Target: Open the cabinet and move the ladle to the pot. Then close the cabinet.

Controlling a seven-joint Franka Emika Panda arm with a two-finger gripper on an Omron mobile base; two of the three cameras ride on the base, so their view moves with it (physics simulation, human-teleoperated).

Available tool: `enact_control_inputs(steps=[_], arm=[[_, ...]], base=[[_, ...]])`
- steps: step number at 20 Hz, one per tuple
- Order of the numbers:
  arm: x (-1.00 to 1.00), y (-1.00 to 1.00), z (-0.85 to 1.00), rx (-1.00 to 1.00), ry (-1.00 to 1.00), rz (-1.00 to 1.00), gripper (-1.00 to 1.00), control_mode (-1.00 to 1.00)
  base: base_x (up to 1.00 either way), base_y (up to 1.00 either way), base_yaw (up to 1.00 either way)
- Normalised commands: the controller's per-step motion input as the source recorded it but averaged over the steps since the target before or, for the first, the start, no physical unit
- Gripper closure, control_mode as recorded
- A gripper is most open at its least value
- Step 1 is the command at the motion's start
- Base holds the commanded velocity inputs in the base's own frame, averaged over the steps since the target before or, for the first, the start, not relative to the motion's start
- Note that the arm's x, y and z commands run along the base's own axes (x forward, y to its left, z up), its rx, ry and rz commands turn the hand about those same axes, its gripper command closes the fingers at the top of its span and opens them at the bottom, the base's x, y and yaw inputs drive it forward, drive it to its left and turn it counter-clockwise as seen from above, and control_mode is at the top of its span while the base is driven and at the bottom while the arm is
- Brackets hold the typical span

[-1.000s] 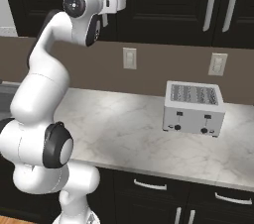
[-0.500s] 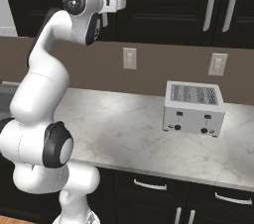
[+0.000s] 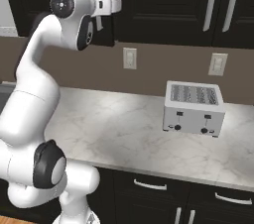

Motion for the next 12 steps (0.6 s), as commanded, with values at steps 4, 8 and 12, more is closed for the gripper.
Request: enact_control_inputs(steps=[4,8,12], arm=[[-0.74,0.0,0.0,0.0,0.0,-0.08,1.0,-1.0],[-0.79,0.03,0.0,0.0,0.0,-0.12,1.0,-1.0],[-0.73,0.0,0.0,0.0,0.0,-0.14,1.0,-1.0]], base=[[0.0,0.0,0.0],[0.0,0.0,0.0],[0.0,0.0,0.0]])
